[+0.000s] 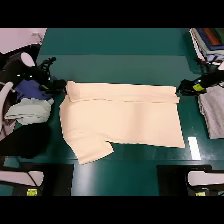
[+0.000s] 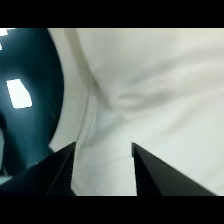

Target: Fold the shirts.

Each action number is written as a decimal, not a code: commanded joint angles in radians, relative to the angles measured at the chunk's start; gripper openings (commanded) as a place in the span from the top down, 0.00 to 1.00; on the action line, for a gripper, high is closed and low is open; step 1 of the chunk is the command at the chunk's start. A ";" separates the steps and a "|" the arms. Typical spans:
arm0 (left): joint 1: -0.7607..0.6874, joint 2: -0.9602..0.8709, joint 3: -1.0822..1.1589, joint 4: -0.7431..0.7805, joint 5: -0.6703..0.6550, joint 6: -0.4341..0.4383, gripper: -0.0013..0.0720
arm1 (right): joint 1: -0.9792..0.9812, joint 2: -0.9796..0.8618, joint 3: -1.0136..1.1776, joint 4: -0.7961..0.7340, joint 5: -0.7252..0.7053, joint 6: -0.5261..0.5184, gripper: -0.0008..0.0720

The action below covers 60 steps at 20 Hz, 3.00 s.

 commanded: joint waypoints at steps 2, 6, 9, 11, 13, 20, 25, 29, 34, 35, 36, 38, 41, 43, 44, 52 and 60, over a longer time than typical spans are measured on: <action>-0.001 0.298 -0.321 0.028 -0.012 -0.040 0.40 | -0.043 0.192 -0.150 0.018 0.012 0.000 0.38; -0.001 0.578 -0.682 -0.046 -0.012 -0.121 0.40 | -0.043 0.338 -0.283 0.018 -0.059 0.000 0.38; -0.001 0.692 -0.856 -0.172 -0.008 -0.138 0.40 | -0.043 0.394 -0.326 0.045 -0.084 0.000 0.40; -0.001 0.700 -0.916 -0.214 0.015 -0.136 0.40 | -0.043 0.409 -0.326 0.047 -0.084 0.000 0.40; -0.001 0.700 -0.954 -0.214 0.060 -0.136 0.40 | -0.043 0.417 -0.325 0.046 -0.081 0.000 0.40; -0.001 0.700 -1.041 -0.365 0.234 -0.077 0.40 | -0.043 0.419 -0.325 0.072 -0.076 0.000 0.40; -0.001 0.700 -1.058 -0.391 0.176 -0.047 0.72 | -0.045 0.419 -0.326 0.061 -0.043 0.000 0.40; -0.001 0.700 -0.985 -0.368 0.111 -0.024 0.95 | -0.134 0.422 -0.338 0.057 0.096 -0.021 0.40; -0.001 0.700 -0.849 -0.332 0.085 -0.006 0.95 | -0.332 0.500 -0.628 -0.073 0.146 -0.026 0.35; -0.001 0.700 -0.837 -0.333 0.084 -0.006 0.95 | -0.372 0.498 -0.691 -0.060 0.143 -0.026 0.35; -0.001 0.700 -0.835 -0.334 0.085 -0.006 0.95 | -0.402 0.490 -0.753 -0.047 0.130 -0.028 0.35; -0.001 0.700 -0.835 -0.333 0.084 -0.006 0.95 | -0.426 0.457 -0.840 0.016 0.105 -0.054 0.36; -0.001 0.700 -0.835 -0.333 0.084 -0.006 0.95 | -0.385 0.407 -0.890 0.043 0.051 -0.057 0.37; -0.001 0.700 -0.835 -0.332 0.084 -0.006 0.95 | -0.337 0.392 -0.888 0.044 0.041 -0.057 0.42; -0.001 0.700 -0.835 -0.331 0.083 -0.005 0.95 | -0.312 0.396 -0.888 0.042 0.033 -0.058 0.54; -0.001 0.906 -0.799 -0.144 -0.160 -0.093 0.95 | -0.249 0.672 -0.811 -0.079 0.181 -0.065 0.97; -0.001 0.832 -0.682 -0.190 -0.118 -0.076 0.95 | -0.129 0.707 -0.603 -0.117 0.157 -0.048 0.97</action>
